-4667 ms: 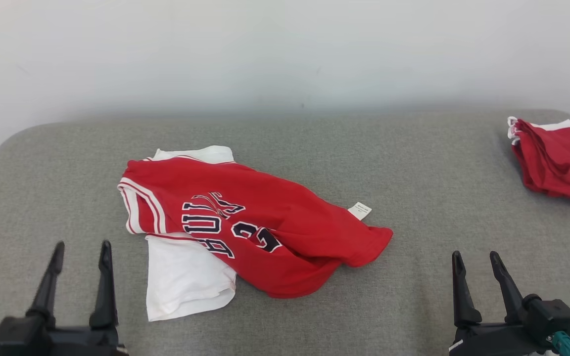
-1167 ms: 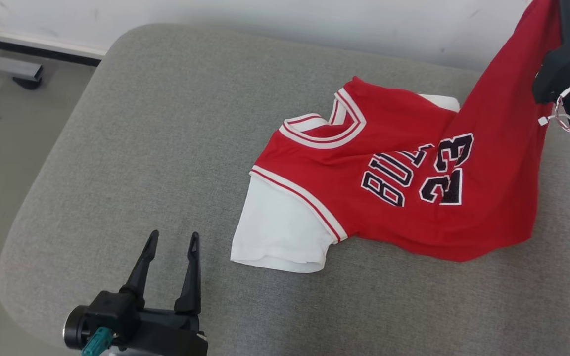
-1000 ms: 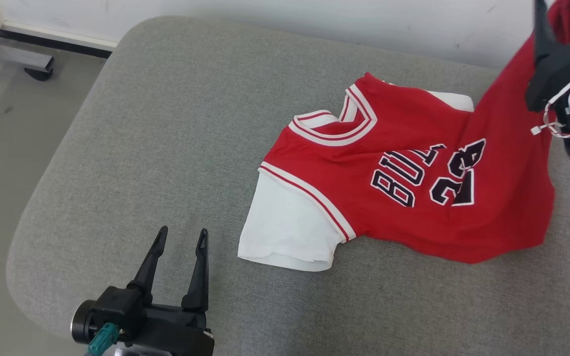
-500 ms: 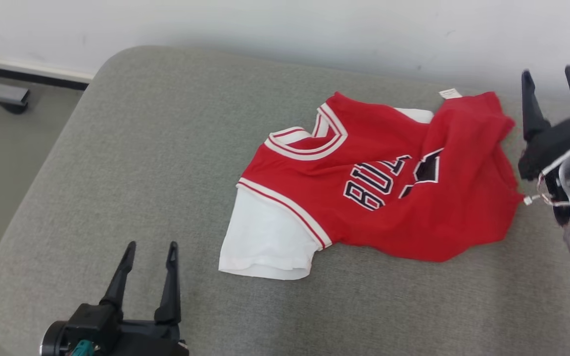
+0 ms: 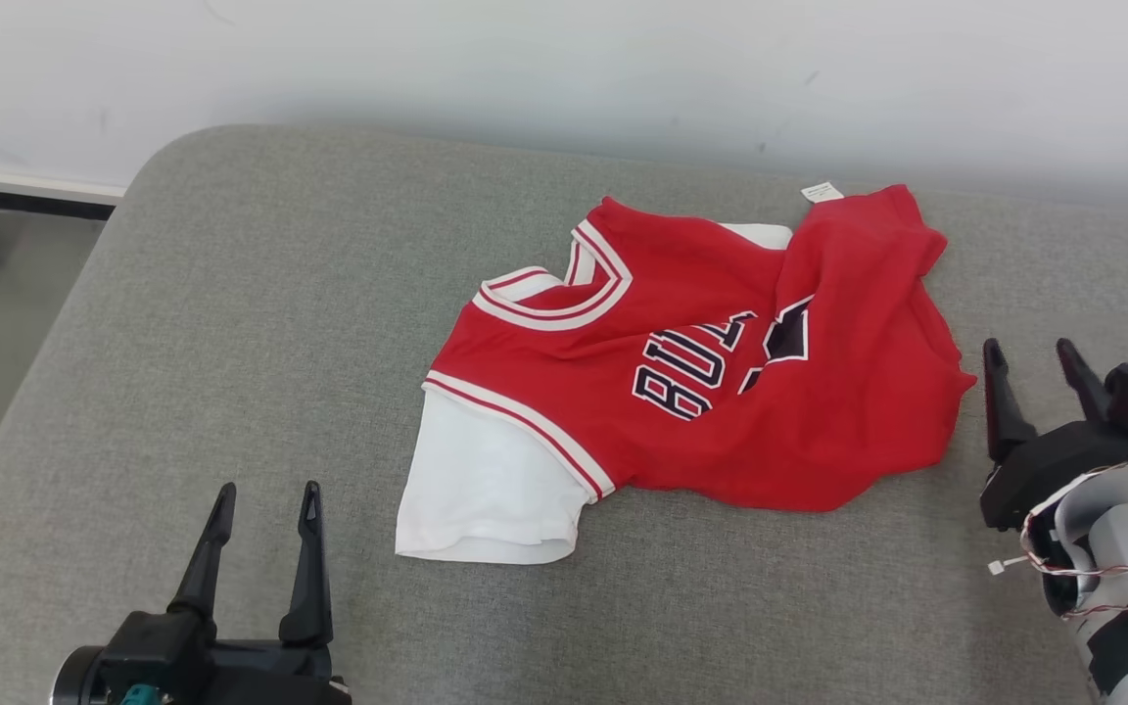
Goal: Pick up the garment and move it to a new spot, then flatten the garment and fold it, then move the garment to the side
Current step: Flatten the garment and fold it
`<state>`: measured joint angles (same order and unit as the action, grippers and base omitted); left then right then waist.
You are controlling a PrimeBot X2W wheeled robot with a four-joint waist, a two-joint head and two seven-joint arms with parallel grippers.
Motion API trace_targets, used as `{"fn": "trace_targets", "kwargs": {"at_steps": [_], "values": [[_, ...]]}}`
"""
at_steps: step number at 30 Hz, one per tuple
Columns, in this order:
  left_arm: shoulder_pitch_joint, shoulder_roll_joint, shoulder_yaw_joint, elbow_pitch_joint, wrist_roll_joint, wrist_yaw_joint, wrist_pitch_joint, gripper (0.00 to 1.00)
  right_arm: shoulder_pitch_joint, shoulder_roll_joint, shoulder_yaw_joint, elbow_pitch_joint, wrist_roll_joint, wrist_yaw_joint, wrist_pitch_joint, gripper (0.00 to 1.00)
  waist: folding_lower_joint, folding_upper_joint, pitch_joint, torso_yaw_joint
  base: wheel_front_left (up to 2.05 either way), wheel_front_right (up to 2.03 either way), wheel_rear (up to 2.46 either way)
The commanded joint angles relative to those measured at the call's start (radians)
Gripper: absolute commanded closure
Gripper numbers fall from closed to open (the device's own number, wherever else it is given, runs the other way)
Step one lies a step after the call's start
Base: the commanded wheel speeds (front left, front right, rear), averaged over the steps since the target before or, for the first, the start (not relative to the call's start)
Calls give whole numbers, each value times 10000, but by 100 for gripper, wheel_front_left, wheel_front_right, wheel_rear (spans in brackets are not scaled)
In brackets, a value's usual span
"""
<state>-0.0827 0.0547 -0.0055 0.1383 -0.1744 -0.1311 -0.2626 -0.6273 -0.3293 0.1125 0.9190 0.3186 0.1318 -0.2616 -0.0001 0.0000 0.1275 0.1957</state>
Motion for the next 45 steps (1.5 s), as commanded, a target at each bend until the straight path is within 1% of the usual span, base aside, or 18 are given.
{"fn": "trace_targets", "kwargs": {"at_steps": [1,6,15,16,17,18,23,27,34,35,37,41,45], "values": [[-21,26,-39,-31,46,13,-30,0,105,114,24,59,115,-26,-28,0,1,0,79,63,0,0,0],[-189,2,-264,35,-14,13,-30,0,70,347,61,548,232,-26,109,0,1,0,263,285,0,0,0],[-385,-20,-433,155,-149,12,-30,0,-195,760,-34,1835,390,-26,345,0,1,0,531,647,0,0,0],[-401,-22,-445,164,-155,12,-30,0,-242,795,-27,1929,409,-26,335,14,1,0,546,671,0,0,0],[-416,-22,-449,177,-161,12,-30,0,-288,820,-8,2014,415,-26,306,66,1,0,551,686,0,0,0],[-427,-24,-451,191,-163,12,-30,0,-305,854,16,2084,443,-26,271,100,1,0,545,694,0,0,0],[-206,-26,-403,291,-80,12,-30,0,-98,838,-18,1889,584,-26,29,100,1,0,237,550,0,0,0],[9,-26,-328,315,-47,12,-30,0,474,660,-11,1071,536,-26,-31,100,1,0,-120,268,0,0,0],[334,-29,-181,229,-19,12,-30,0,2165,434,-255,-1409,331,-26,-40,100,1,0,-478,-379,0,0,0],[334,-29,-181,229,-19,12,-30,0,2165,434,-255,-1409,331,-26,-40,100,1,0,-478,-379,0,0,0],[418,-30,-114,215,-29,12,-30,0,2604,475,-404,-2174,248,-26,16,100,1,0,-509,-583,0,0,0],[478,-18,-29,176,-44,12,-30,0,3684,569,-956,-3967,-4,-26,616,100,1,0,-499,-905,0,0,0],[410,11,9,166,-72,12,-30,0,4918,894,-1802,-6136,-469,-27,1572,100,1,0,-441,-1114,0,0,0]]}}
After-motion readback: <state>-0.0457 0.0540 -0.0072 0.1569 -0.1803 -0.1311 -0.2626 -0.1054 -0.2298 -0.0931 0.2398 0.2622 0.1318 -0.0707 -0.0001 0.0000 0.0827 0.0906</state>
